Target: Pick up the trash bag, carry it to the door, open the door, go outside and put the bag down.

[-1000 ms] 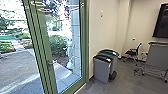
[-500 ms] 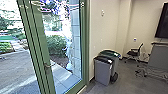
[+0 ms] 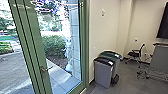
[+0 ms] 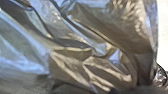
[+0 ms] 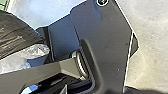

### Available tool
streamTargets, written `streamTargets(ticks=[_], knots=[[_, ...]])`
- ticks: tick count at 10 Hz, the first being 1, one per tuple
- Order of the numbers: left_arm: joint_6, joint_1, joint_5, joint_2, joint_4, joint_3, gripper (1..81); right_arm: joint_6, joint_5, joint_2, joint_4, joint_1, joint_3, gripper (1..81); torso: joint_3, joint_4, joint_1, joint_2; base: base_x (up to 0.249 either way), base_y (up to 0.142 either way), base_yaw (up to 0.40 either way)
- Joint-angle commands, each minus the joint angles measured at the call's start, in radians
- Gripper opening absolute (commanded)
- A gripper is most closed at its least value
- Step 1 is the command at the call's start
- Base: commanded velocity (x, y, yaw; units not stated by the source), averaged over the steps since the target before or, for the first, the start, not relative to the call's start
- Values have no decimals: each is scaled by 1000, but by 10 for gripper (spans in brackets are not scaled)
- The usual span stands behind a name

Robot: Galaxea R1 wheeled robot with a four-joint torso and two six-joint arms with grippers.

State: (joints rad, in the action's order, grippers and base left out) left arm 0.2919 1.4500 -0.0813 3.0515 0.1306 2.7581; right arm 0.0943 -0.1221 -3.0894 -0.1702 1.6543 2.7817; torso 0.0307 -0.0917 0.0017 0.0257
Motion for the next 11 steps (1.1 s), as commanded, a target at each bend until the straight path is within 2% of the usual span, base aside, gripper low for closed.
streamTargets(ticks=[1,8,11], knots=[[9,-69,-52,-6,-6,2,10,-2,56,-13,9,-40,-5,811,0,0,0,0,177,0,0],[9,-69,-52,-8,-6,2,10,-2,56,-14,9,-37,-5,811,0,0,0,0,179,0,0],[9,-67,-52,-9,-5,2,10,-2,56,-13,9,-35,-5,811,0,0,0,0,180,68,0]])
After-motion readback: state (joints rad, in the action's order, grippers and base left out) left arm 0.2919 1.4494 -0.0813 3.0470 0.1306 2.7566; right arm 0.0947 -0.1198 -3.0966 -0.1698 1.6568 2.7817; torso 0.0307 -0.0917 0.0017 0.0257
